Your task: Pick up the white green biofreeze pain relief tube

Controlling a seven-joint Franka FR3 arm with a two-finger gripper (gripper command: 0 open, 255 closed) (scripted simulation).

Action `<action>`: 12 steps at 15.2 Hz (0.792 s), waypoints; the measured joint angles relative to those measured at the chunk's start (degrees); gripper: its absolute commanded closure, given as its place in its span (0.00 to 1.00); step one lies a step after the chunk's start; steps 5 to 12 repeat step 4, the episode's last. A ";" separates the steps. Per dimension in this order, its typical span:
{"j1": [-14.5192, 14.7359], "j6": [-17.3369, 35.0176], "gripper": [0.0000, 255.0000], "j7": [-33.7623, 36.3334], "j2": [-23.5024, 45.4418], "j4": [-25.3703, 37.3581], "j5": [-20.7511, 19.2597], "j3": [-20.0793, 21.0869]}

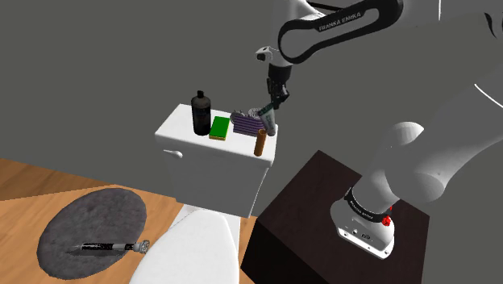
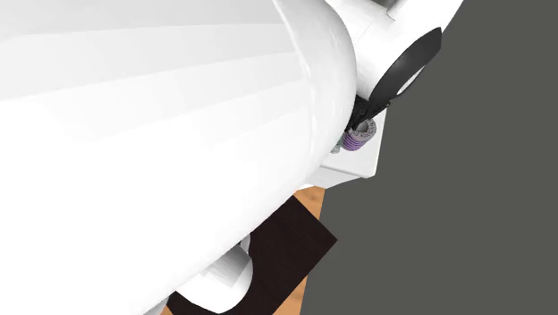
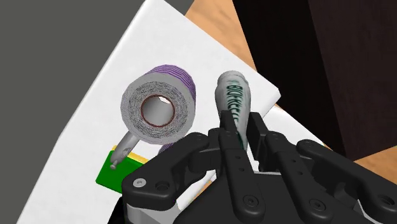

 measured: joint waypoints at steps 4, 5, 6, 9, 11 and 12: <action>0.00 -3.02 1.00 -0.06 -1.27 1.77 -0.05 0.25; 0.00 -3.02 1.00 -0.06 -1.27 1.77 -0.05 0.25; 0.00 -3.02 1.00 -0.06 -1.27 1.77 -0.05 0.25; 0.00 -3.02 1.00 -0.06 -1.27 1.77 -0.05 0.25; 0.00 -3.02 1.00 -0.06 -1.27 1.77 -0.05 0.25; 0.00 -3.02 1.00 -0.06 -1.27 1.77 -0.05 0.25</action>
